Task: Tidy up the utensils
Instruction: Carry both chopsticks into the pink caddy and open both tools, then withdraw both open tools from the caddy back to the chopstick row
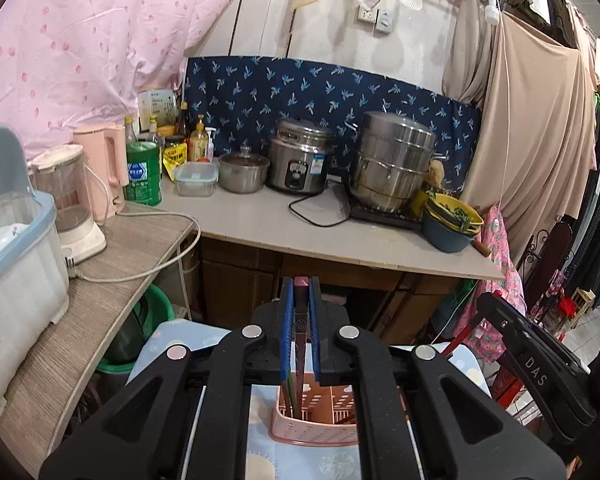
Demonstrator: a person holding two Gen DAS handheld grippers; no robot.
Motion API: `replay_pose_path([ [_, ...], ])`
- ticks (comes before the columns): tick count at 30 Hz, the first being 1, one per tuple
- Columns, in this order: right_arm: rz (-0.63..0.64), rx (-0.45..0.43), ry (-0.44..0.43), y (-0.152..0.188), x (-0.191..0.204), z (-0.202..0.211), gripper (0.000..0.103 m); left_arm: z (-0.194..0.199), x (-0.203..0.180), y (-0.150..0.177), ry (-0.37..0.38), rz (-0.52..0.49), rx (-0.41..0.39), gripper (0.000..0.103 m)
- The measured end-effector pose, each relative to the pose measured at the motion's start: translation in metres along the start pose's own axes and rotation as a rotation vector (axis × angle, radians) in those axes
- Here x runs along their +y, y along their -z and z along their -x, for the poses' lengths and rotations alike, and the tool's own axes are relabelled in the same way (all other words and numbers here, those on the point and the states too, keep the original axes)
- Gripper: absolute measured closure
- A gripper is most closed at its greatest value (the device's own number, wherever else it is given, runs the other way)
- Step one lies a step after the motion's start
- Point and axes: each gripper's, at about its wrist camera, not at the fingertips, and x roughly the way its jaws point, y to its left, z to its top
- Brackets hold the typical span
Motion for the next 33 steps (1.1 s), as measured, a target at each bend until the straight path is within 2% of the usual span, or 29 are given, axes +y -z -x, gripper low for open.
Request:
replay_pose_path([
  [5, 0.007, 0.018, 0.004, 0.007, -0.002, -0.005, 0.093, -0.008, 0.001, 0.01, 0.016, 0.01, 0.041, 0.094],
  [7, 0.007, 0.017, 0.003, 0.007, -0.002, -0.005, 0.091, -0.009, 0.002, 0.013, 0.016, 0.016, 0.055, 0.082],
  [9, 0.007, 0.009, -0.001, 0.007, -0.002, -0.001, 0.085, -0.006, 0.003, 0.016, 0.006, 0.019, 0.05, 0.068],
  [18, 0.027, -0.02, -0.018, 0.015, 0.002, 0.033, 0.076, 0.016, 0.003, 0.035, -0.034, -0.012, 0.051, 0.063],
  [21, 0.04, -0.024, -0.02, 0.028, 0.004, 0.051, 0.073, 0.029, 0.002, 0.044, -0.055, -0.037, 0.046, 0.058],
  [33, 0.151, -0.009, 0.001, 0.095, 0.017, 0.132, 0.073, 0.086, 0.0, 0.103, -0.093, -0.1, 0.085, 0.058],
])
